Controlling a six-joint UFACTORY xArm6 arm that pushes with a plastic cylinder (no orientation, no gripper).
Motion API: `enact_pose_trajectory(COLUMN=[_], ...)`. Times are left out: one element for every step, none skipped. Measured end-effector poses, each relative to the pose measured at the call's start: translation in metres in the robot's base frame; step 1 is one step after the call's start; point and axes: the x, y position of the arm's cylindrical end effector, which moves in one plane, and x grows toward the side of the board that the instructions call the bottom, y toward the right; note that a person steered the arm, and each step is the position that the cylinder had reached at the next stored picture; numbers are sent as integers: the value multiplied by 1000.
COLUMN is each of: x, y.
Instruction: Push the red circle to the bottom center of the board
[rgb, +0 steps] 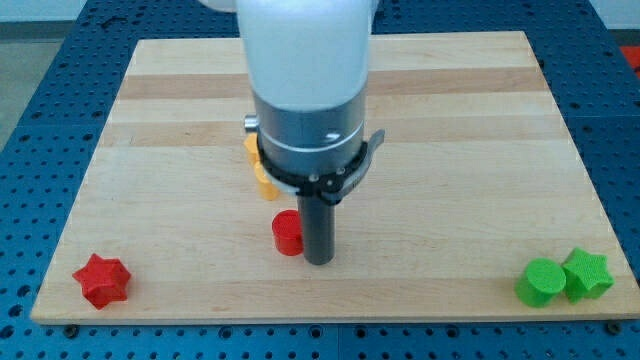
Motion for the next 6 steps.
enact_pose_trajectory(x=[0, -23, -62, -66, -47, -9], y=[34, 69, 55, 5, -22, -47])
